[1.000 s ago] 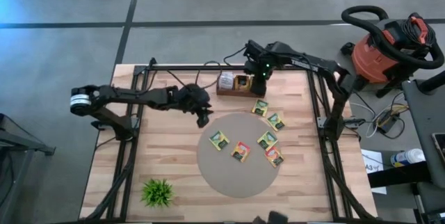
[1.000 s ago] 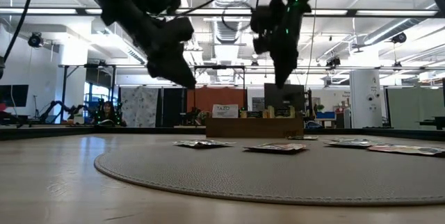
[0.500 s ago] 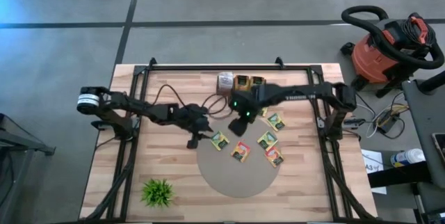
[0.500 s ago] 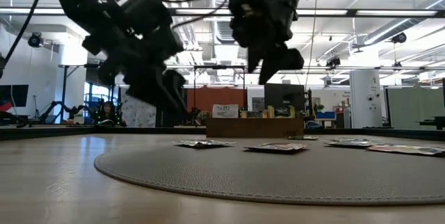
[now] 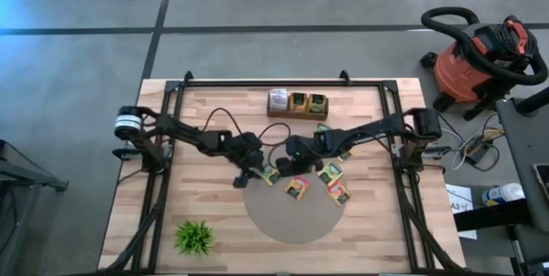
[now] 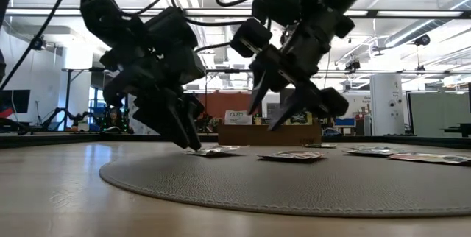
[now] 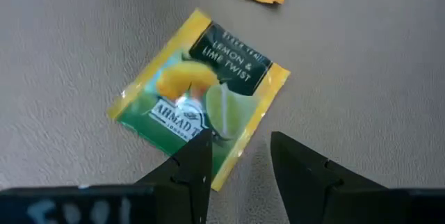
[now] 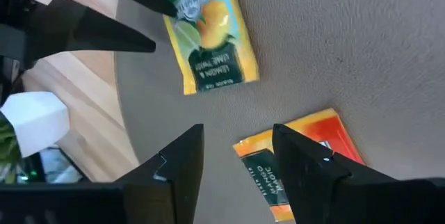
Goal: Pick & Place Tea
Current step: Put the yellow tea bag into the right section of the wooden organizer
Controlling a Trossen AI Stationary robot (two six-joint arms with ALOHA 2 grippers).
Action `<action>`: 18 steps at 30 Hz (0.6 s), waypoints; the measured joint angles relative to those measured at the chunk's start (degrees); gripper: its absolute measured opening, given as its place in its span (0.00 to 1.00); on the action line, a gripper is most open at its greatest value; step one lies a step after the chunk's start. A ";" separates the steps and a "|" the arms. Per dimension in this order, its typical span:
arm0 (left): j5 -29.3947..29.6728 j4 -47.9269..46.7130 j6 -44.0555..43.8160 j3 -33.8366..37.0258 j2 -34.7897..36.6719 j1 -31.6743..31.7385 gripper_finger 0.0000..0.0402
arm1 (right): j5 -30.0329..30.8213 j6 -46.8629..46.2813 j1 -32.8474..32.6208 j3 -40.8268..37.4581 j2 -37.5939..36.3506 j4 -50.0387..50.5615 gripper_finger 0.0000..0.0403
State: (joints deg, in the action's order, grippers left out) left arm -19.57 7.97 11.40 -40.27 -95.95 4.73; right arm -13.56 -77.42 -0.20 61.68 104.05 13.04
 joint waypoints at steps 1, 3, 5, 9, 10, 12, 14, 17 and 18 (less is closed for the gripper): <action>-0.09 0.05 -0.82 -0.02 -0.29 0.00 0.35 | 0.05 -0.73 -0.16 -0.64 0.00 -1.42 0.42; -0.33 0.42 -2.52 -0.21 -1.04 0.02 0.35 | 0.15 -1.77 -0.42 -1.69 0.00 -3.69 0.42; -0.51 0.73 -4.44 -0.52 -1.97 0.02 0.35 | 0.60 -2.36 -0.59 -2.78 0.00 -5.37 0.41; -0.92 1.82 -9.64 -1.34 -3.89 0.02 0.35 | 3.31 -2.56 -0.58 -4.43 0.02 -6.05 0.41; -0.90 2.39 -11.27 -1.52 -4.48 0.02 0.35 | 3.65 -2.55 -0.46 -4.57 0.36 -6.18 0.41; -0.90 3.41 -13.94 -2.18 -5.61 0.00 0.35 | 3.92 -2.41 -0.38 -4.57 1.35 -6.25 0.41; -0.75 4.21 -16.54 -2.84 -6.75 -0.02 0.35 | 3.82 -2.28 -0.38 -4.10 2.89 -5.88 0.41; 0.52 4.21 -19.05 -4.13 -7.79 -0.07 0.35 | 2.75 -2.23 -0.40 -2.79 4.59 -6.36 0.41; 1.13 4.23 -19.55 -4.23 -7.89 -0.07 0.35 | 2.43 -2.26 -0.40 -2.65 5.00 -6.24 0.41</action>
State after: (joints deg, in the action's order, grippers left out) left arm -18.44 12.20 -8.15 -44.50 -103.84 4.67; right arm -11.13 -79.68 -0.60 59.03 109.05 6.80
